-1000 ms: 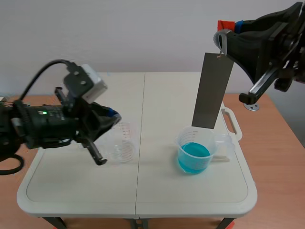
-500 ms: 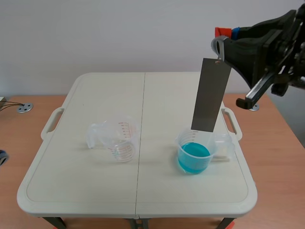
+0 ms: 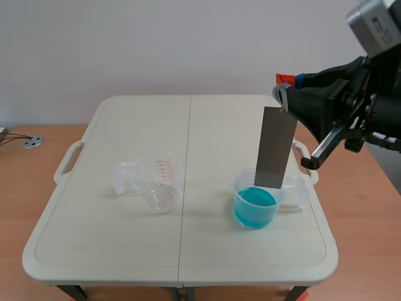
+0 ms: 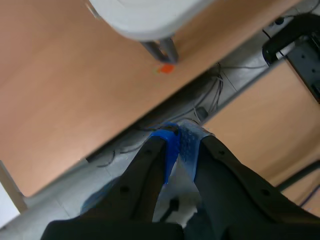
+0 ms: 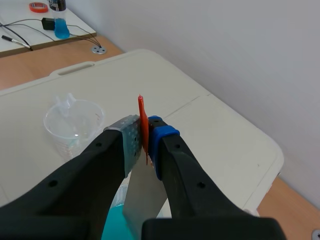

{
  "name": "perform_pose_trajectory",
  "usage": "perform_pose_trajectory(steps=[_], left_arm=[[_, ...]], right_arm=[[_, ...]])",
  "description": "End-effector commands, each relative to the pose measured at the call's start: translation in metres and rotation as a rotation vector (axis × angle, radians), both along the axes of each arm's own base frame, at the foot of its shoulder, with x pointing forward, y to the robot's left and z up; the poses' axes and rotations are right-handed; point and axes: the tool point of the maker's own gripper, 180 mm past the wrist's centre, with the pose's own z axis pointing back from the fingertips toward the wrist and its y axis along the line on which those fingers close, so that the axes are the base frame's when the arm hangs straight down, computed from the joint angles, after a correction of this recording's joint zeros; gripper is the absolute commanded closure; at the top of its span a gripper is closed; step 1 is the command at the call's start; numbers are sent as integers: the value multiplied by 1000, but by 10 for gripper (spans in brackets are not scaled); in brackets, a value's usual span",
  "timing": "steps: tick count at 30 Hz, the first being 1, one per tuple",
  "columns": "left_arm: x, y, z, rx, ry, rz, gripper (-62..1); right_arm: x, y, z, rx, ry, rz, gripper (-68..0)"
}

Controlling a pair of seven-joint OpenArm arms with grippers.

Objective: Hold the metal plate by the orange handle, dip it into the blue solution, take it out and point at it, then put the plate back in the beaker on the left.
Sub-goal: 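Lower the plate into the blue solution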

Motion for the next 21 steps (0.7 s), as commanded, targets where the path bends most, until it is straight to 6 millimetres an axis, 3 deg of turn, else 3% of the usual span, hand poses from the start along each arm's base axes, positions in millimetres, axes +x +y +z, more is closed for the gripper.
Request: perform_pose_trajectory(steps=[1, 7, 14, 21], left_arm=[[-9, -4, -3, -23, 18, 17, -15], [-47, -3, -24, -21, 138, 32, -15], [-93, -19, -44, -55, 267, 31, -15], [-117, -36, -50, -90, 331, 11, -15]], right_arm=[[5, 1, 10, 18, -34, 5, -13], [9, 1, -6, 29, -2, 8, -13], [12, 1, -29, 59, 57, 4, -13], [13, -6, -48, 85, 98, -13, -13]])
